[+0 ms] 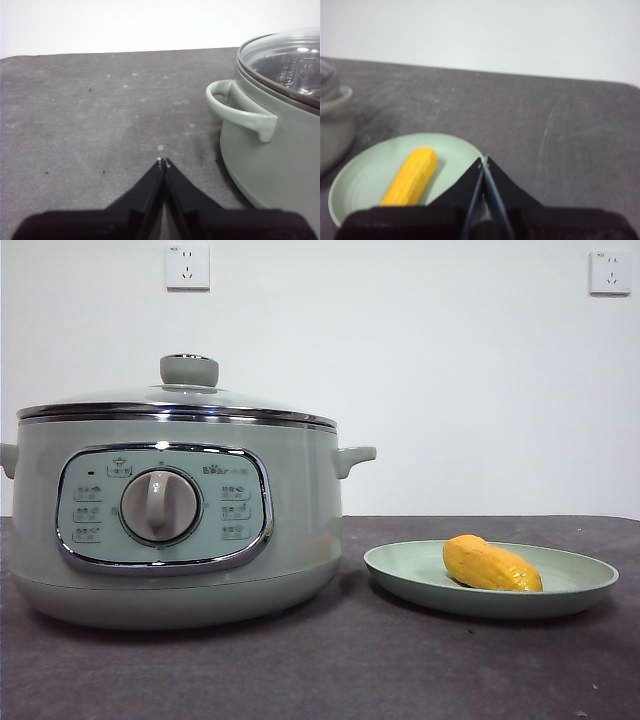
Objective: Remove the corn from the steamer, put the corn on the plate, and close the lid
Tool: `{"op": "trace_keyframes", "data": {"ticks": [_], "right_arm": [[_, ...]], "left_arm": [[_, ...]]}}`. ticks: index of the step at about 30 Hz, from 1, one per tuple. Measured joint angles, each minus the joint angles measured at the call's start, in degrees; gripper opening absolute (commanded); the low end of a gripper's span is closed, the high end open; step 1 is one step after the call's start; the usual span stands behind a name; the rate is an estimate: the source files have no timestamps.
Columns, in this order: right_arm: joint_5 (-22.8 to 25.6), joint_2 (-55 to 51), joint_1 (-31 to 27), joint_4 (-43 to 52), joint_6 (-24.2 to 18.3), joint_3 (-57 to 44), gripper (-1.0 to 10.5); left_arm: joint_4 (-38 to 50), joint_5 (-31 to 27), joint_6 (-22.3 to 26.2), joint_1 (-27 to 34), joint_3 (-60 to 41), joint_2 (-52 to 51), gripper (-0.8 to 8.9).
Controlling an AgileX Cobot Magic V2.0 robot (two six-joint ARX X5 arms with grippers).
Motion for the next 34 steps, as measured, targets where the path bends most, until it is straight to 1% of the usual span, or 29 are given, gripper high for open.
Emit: {"op": "trace_keyframes", "data": {"ticks": [6,10,16,34], "right_arm": [[0.31,-2.49,0.0,-0.04,0.92,-2.93,0.0],[3.17,-3.04,0.0,-1.25,3.04,-3.54,0.0],[3.21,-3.04,0.0,-2.56,4.79,-4.15,0.0],[3.37,-3.04,0.0,-2.56,5.01,-4.15,0.0]], "left_arm": [[0.0,0.0,0.0,0.0,0.0,0.0,-0.03],[0.0,0.0,0.0,0.0,0.0,0.0,-0.03],[0.0,0.0,0.0,0.0,0.0,0.0,-0.03],[0.0,0.0,-0.02,0.0,0.0,0.0,-0.03]]}}
